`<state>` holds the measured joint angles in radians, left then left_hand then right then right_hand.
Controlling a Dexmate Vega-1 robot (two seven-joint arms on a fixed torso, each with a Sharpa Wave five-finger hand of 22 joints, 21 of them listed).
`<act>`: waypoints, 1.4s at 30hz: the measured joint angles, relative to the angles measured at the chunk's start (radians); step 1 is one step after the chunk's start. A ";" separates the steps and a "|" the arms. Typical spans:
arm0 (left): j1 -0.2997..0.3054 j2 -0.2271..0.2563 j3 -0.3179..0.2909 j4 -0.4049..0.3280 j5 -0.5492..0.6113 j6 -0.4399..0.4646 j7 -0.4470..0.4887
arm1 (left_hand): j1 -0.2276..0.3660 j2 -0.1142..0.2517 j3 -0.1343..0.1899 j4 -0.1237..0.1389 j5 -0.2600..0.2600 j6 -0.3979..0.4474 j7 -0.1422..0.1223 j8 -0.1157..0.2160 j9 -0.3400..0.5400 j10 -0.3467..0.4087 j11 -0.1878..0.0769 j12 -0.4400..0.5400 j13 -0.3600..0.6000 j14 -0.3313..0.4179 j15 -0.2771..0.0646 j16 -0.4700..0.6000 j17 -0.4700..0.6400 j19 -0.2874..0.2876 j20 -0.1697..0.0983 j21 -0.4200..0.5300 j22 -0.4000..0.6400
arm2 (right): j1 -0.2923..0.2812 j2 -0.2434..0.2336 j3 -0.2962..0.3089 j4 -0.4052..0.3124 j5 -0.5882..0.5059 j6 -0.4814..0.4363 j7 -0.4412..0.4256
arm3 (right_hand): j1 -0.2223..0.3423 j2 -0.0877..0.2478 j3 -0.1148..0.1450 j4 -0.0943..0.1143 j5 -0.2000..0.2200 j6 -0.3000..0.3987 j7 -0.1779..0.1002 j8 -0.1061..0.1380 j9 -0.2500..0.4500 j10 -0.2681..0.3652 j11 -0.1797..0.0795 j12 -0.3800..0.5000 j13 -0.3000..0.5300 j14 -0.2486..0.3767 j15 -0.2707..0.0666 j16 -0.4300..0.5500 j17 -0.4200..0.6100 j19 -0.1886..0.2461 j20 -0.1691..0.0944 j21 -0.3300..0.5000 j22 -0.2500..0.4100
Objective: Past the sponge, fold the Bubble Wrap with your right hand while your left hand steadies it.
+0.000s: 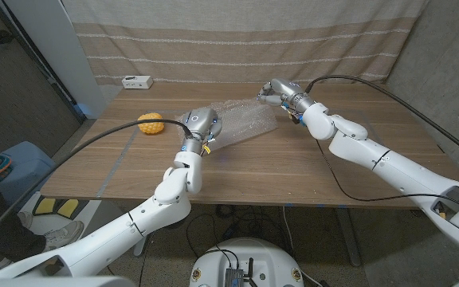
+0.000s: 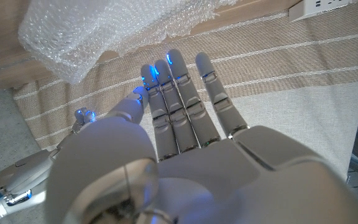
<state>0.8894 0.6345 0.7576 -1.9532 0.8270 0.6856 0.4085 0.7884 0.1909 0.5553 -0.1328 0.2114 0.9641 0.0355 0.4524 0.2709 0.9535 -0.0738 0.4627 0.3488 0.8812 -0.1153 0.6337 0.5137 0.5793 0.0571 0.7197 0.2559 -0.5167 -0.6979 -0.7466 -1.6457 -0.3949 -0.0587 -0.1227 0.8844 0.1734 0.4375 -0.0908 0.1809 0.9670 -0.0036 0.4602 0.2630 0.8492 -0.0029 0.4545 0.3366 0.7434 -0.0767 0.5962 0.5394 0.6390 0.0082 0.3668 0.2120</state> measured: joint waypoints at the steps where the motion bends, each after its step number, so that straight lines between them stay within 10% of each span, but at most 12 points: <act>1: 0.001 -0.004 0.000 0.000 0.000 0.002 -0.002 | 0.004 -0.004 0.001 -0.001 0.000 0.005 0.002 0.004 0.003 0.002 0.000 0.001 0.005 0.001 0.000 0.008 0.008 0.000 0.000 0.005 0.002 | 0.004 0.000 -0.001 -0.001 -0.001 -0.009 0.063 | 0.000 0.000 0.000 0.000 0.000 0.000 0.000 0.001 0.000 0.001 0.001 0.005 0.000 0.000 0.000 0.000 0.001 -0.003 0.003 0.000 0.000; 20: -0.047 -0.026 -0.007 0.015 -0.093 0.027 -0.121 | 0.004 -0.004 0.042 0.031 0.015 -0.019 0.021 0.012 0.034 -0.024 0.022 0.009 0.053 0.001 0.003 0.005 0.019 0.030 -0.016 0.072 0.016 | 0.163 0.065 -0.096 0.063 -0.017 -0.066 0.444 | 0.000 0.000 0.008 -0.009 0.000 0.015 0.017 0.025 0.014 0.012 0.020 0.027 0.023 0.022 -0.004 0.008 0.019 -0.012 0.012 0.009 0.004; 27: -0.067 -0.026 0.005 0.022 -0.119 0.041 -0.165 | 0.004 -0.004 0.070 0.042 0.015 -0.043 0.020 -0.005 0.031 -0.053 0.032 -0.004 0.066 -0.018 0.013 -0.022 0.010 0.015 -0.007 0.083 0.021 | 0.217 0.101 -0.145 0.115 -0.030 -0.067 0.497 | -0.061 -0.060 -0.027 0.005 0.000 0.026 0.034 0.047 0.022 0.016 0.034 0.046 0.040 0.069 -0.014 0.008 0.028 -0.014 0.046 0.021 0.004; 42: -0.126 -0.015 0.053 0.047 -0.134 0.087 -0.248 | 0.001 0.000 0.102 0.060 0.011 -0.069 0.021 -0.017 0.026 -0.086 0.041 -0.018 0.089 -0.057 0.029 -0.042 0.013 -0.037 0.015 0.102 0.025 | 0.307 0.204 -0.250 0.296 -0.097 -0.080 0.575 | -0.113 -0.054 -0.027 0.005 0.005 0.009 0.053 0.048 0.011 -0.007 0.053 0.037 0.037 0.088 -0.014 -0.027 0.016 -0.002 0.061 0.041 0.008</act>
<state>0.7636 0.6198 0.8103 -1.9063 0.6935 0.7723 0.1606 0.7891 0.1904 0.6572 -0.0724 0.2227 0.8949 0.0567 0.4358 0.2969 0.8673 -0.0325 0.4445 0.4376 0.8237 -0.0865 0.5912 0.5264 0.5425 0.0717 0.8216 0.2813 -0.2102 -0.4942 -0.9967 -1.3499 -0.4914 -0.1388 0.4521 0.7712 0.1196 0.4103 -0.0859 0.1855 0.9755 0.0498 0.5082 0.2743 0.8419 0.0501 0.4916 0.3733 0.8313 -0.0906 0.5689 0.5549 0.6368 0.0695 0.4077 0.2205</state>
